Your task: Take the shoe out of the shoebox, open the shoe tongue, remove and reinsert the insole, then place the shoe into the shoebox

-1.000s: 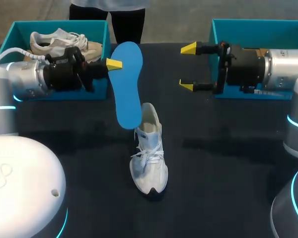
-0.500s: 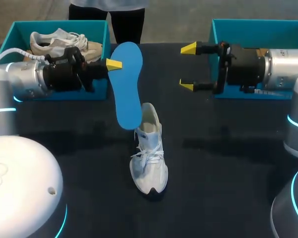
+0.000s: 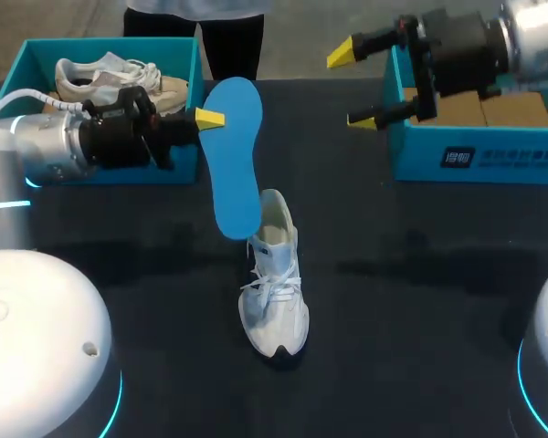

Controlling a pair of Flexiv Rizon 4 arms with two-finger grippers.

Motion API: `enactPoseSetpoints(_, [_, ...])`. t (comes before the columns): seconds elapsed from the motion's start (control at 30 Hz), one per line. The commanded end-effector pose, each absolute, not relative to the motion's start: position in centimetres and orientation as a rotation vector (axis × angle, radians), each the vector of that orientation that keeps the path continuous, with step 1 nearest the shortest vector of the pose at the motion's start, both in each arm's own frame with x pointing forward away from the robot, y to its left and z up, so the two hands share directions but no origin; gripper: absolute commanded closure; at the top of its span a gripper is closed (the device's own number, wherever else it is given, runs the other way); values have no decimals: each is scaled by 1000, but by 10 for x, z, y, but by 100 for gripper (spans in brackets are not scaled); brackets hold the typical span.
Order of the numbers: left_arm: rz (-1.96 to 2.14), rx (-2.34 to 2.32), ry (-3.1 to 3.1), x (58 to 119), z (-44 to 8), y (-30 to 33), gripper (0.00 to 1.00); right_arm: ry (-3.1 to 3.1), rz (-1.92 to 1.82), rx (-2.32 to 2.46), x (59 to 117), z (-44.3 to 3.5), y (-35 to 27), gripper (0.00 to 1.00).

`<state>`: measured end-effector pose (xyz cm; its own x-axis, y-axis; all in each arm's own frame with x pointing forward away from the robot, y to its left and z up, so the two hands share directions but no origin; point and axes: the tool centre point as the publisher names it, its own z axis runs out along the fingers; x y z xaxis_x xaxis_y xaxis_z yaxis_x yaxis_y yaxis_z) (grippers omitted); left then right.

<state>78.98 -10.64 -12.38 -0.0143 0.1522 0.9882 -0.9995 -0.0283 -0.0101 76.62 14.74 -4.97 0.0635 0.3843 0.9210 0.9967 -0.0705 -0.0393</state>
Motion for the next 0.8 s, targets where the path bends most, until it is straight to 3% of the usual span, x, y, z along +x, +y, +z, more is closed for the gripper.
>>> enactPoseSetpoints(0.03, [1306, 1115, -1093, 789, -123, -106, 100, -1573, -795, -1757, 769, -40, 155, 0])
enactPoseSetpoints(0.8, [1306, 1115, -1093, 789, -123, -106, 100, -1876, -543, -2163, 767, 24, 230, 0])
